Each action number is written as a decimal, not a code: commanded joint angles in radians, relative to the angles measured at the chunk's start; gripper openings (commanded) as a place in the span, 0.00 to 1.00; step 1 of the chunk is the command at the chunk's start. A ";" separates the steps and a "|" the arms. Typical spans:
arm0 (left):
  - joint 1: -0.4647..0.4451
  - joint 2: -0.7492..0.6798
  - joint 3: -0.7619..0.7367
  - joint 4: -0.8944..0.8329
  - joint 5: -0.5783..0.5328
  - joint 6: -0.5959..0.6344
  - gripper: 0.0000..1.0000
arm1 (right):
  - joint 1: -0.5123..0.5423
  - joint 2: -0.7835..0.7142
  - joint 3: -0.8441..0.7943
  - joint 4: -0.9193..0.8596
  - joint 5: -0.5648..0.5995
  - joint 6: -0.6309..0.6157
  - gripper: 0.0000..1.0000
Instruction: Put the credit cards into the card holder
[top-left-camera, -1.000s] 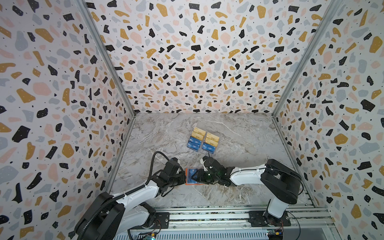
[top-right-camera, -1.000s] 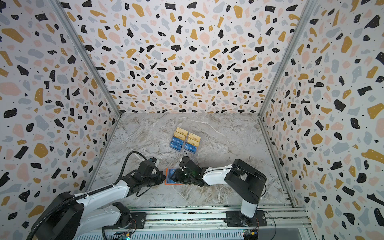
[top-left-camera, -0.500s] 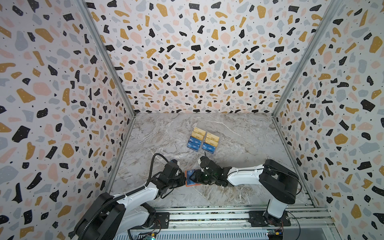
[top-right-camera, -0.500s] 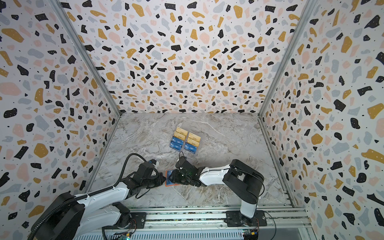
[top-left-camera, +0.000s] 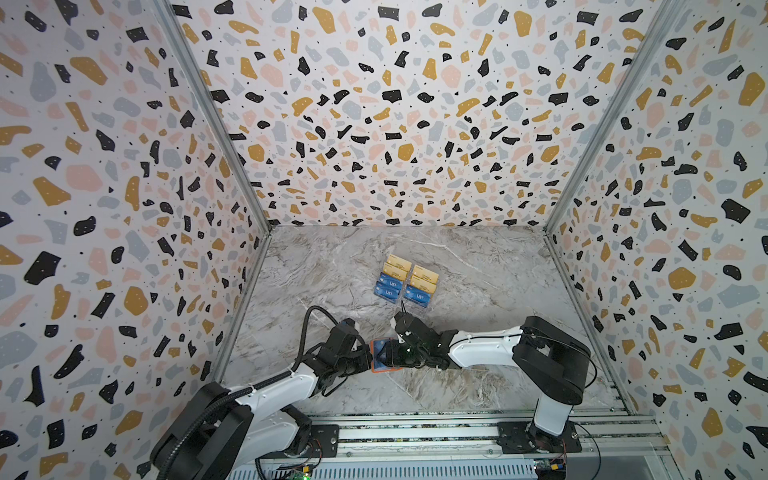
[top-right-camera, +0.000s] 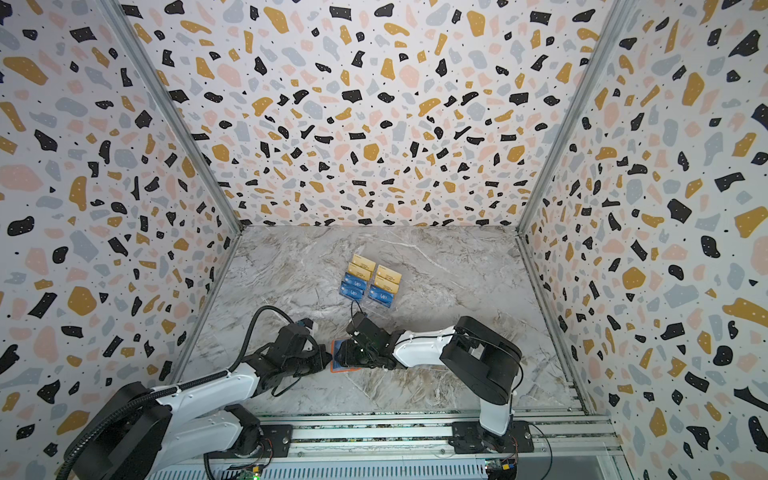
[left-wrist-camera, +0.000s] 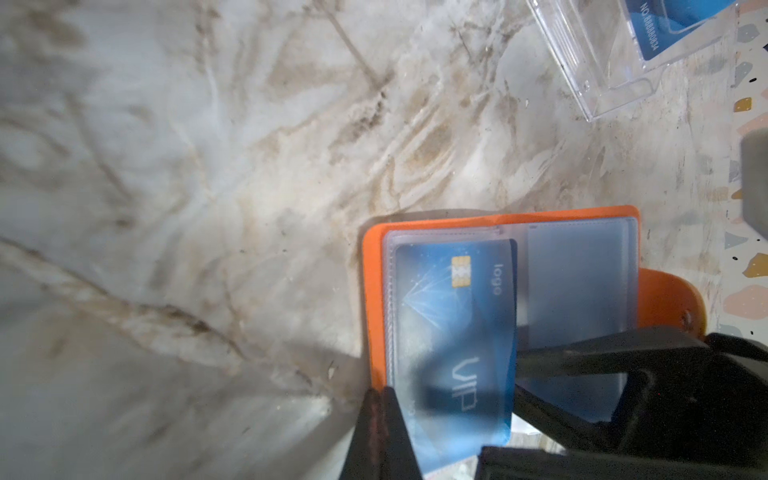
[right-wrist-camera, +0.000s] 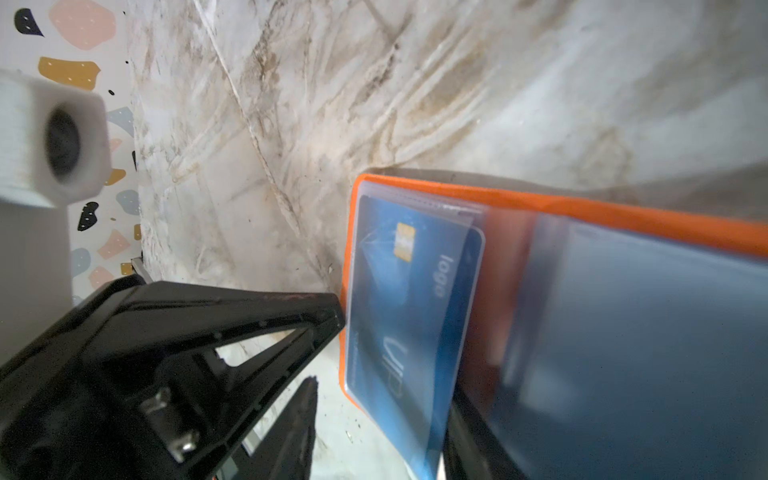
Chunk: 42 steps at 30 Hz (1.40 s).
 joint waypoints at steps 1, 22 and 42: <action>-0.003 0.012 0.036 -0.005 0.002 0.015 0.00 | -0.007 -0.079 -0.011 -0.102 0.015 -0.072 0.50; -0.004 0.041 0.112 -0.097 -0.020 0.011 0.00 | -0.102 -0.070 0.013 -0.109 -0.065 -0.240 0.50; -0.005 0.069 0.129 -0.105 -0.003 0.028 0.00 | -0.068 0.009 0.099 -0.089 -0.105 -0.259 0.47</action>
